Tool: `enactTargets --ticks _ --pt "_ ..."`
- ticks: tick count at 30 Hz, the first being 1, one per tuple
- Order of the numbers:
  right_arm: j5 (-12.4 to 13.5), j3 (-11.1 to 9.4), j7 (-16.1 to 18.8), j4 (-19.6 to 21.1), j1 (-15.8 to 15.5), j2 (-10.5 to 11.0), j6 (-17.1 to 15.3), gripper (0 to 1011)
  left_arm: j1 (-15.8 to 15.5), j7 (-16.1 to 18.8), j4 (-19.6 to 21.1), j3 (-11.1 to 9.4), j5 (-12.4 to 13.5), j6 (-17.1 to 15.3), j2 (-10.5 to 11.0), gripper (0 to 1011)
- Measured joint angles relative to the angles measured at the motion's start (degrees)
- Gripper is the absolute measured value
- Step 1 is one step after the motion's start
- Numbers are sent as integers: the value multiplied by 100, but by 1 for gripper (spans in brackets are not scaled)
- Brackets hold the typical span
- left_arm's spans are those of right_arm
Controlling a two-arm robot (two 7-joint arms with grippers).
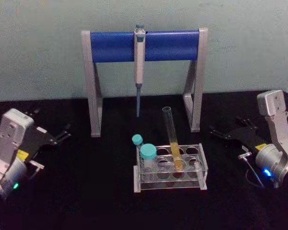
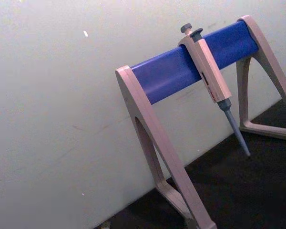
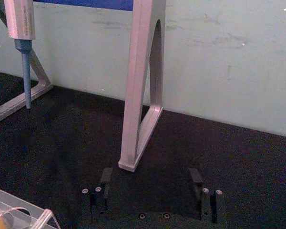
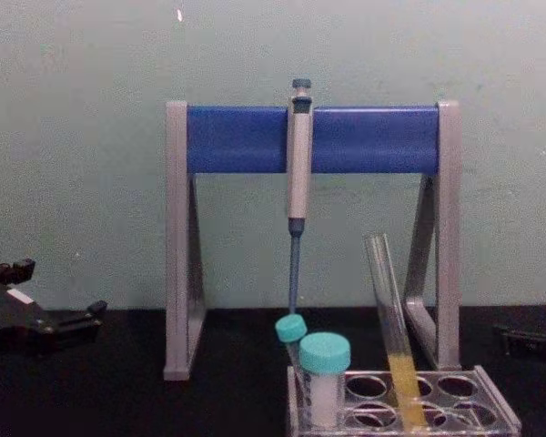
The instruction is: Pick up the test tube from the test tube rack, shake it, then place it back into the test tube rack.
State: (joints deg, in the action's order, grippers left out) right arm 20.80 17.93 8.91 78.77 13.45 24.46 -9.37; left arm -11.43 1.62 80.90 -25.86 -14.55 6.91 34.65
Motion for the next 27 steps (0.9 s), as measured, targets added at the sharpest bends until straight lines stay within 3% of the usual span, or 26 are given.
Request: enactTargets --ticks 27 --pt "14 7 2 14 2 9 12 1000 0 0 0 0 0 0 0 1001"
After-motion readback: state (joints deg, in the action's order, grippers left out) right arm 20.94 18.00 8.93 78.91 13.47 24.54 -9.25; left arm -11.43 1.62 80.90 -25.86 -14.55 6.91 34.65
